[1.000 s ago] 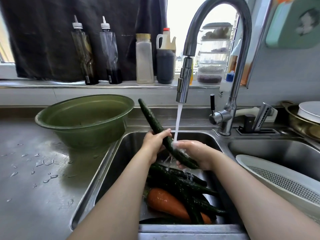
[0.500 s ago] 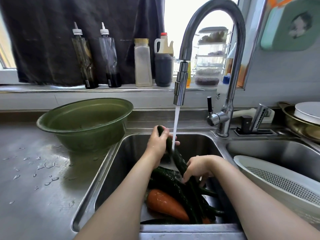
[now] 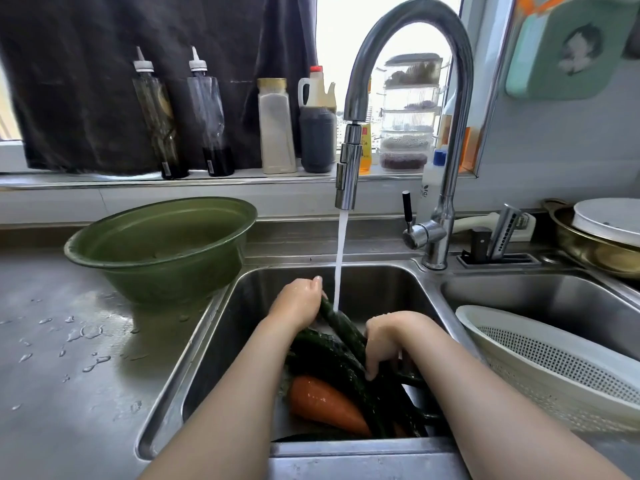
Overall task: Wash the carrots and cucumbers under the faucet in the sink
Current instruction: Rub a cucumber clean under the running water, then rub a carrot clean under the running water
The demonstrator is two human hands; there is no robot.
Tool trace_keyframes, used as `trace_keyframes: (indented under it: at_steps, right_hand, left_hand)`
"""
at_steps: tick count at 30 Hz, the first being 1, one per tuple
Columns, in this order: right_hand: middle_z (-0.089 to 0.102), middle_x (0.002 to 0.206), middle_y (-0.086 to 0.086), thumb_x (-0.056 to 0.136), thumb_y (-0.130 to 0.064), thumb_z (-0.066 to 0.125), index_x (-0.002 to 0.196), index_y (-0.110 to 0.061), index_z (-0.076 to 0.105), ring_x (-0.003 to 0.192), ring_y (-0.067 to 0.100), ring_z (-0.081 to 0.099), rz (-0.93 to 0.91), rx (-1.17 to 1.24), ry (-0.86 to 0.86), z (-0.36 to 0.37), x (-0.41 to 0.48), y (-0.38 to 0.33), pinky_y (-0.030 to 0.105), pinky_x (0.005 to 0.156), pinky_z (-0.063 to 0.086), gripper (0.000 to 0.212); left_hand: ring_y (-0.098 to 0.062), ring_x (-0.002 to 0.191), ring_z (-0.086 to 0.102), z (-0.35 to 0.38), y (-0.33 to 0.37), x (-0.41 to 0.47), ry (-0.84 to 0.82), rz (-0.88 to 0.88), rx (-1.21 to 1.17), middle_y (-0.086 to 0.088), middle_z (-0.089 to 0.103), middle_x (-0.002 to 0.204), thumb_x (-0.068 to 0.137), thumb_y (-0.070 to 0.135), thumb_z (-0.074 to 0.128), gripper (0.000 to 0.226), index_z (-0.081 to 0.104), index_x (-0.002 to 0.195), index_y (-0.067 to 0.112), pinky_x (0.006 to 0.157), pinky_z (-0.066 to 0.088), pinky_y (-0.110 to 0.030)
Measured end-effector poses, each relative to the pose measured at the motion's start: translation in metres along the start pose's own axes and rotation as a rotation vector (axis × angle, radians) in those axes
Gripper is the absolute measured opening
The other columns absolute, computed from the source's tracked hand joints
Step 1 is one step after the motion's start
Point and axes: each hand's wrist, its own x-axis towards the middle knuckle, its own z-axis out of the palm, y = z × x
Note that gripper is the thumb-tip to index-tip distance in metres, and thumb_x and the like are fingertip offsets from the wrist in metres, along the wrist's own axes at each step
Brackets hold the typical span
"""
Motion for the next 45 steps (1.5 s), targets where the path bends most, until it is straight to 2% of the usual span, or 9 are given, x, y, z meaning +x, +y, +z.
trace_keyframes:
  at_steps: [4,8,11,15,21,30,38,42,45]
  right_hand:
    - [0.063,0.068,0.006,0.090,-0.036,0.076,0.083,-0.007,0.064,0.054,0.023,0.060,-0.001,-0.055,0.123,-0.002,-0.013,-0.014,0.029,0.056,0.051,0.032]
    - [0.059,0.081,0.001,0.097,-0.037,0.063,0.092,-0.017,0.061,0.076,0.025,0.060,-0.031,-0.111,0.307,-0.010,-0.021,-0.030,0.031,0.074,0.050,0.021]
    - [0.063,0.084,0.003,0.097,-0.036,0.055,0.105,-0.018,0.067,0.073,0.025,0.063,-0.115,-0.057,0.379,-0.016,-0.027,-0.046,0.032,0.073,0.052,0.023]
    - [0.075,0.070,0.008,0.093,-0.035,0.056,0.084,-0.019,0.072,0.057,0.022,0.071,-0.272,0.070,0.348,-0.022,-0.042,-0.067,0.033,0.060,0.060,0.025]
    - [0.079,0.084,0.011,0.095,-0.029,0.057,0.090,-0.015,0.074,0.071,0.025,0.077,-0.448,0.120,0.342,-0.028,-0.068,-0.138,0.030,0.052,0.059,0.023]
    - [0.077,0.099,0.013,0.096,-0.024,0.060,0.110,-0.009,0.074,0.088,0.030,0.075,-0.694,0.151,0.394,-0.007,-0.085,-0.309,0.038,0.079,0.063,0.025]
    - [0.062,0.139,0.007,0.094,-0.030,0.066,0.140,-0.015,0.059,0.125,0.028,0.059,-0.796,0.048,0.395,0.012,-0.049,-0.463,0.035,0.100,0.050,0.049]
    - [0.066,0.131,0.015,0.102,-0.045,0.054,0.136,-0.005,0.059,0.122,0.033,0.060,-0.798,-0.026,0.366,0.029,-0.033,-0.511,0.033,0.089,0.047,0.052]
    - [0.065,0.131,0.019,0.108,-0.037,0.046,0.132,-0.003,0.060,0.123,0.036,0.059,-0.807,-0.104,0.363,0.039,-0.026,-0.529,0.036,0.087,0.046,0.044]
  left_hand:
    - [-0.026,0.123,0.057,-0.008,-0.012,-0.005,-0.122,-0.010,0.427,-0.001,0.066,0.132,0.106,0.034,0.043,0.032,0.070,0.122,0.031,0.105,0.047,-0.042]
    - [-0.030,0.142,0.040,-0.011,-0.004,-0.014,-0.189,-0.024,0.551,-0.005,0.053,0.149,0.101,0.046,0.052,0.049,0.050,0.148,0.032,0.116,0.038,-0.046]
    - [-0.028,0.133,0.052,-0.022,0.012,-0.021,-0.205,-0.005,0.506,-0.005,0.059,0.143,0.099,0.043,0.056,0.046,0.057,0.142,0.026,0.109,0.044,-0.040]
    - [-0.021,0.088,0.066,-0.055,0.014,-0.041,-0.326,-0.019,0.437,-0.001,0.072,0.100,0.104,0.028,0.046,0.024,0.067,0.094,0.022,0.075,0.054,-0.033]
    - [-0.013,0.061,0.061,-0.131,-0.012,-0.084,-0.255,-0.070,0.307,0.004,0.069,0.083,0.106,0.024,0.039,0.028,0.063,0.092,0.020,0.052,0.040,-0.022]
    - [-0.027,0.075,0.062,-0.283,-0.104,-0.126,0.056,-0.210,0.418,-0.016,0.075,0.107,0.098,0.027,0.060,0.021,0.073,0.097,0.011,0.060,0.049,-0.030]
    - [-0.019,0.101,0.064,-0.379,-0.192,-0.139,0.276,-0.349,0.499,0.008,0.069,0.117,0.101,0.022,0.048,0.023,0.066,0.106,0.035,0.096,0.048,-0.031]
    - [-0.023,0.128,0.055,-0.400,-0.231,-0.135,0.267,-0.400,0.494,0.004,0.064,0.127,0.092,0.013,0.060,0.038,0.066,0.125,0.030,0.107,0.043,-0.030]
    - [-0.025,0.117,0.057,-0.399,-0.254,-0.129,0.314,-0.345,0.400,-0.002,0.059,0.115,0.087,0.001,0.064,0.045,0.066,0.129,0.015,0.097,0.045,-0.025]
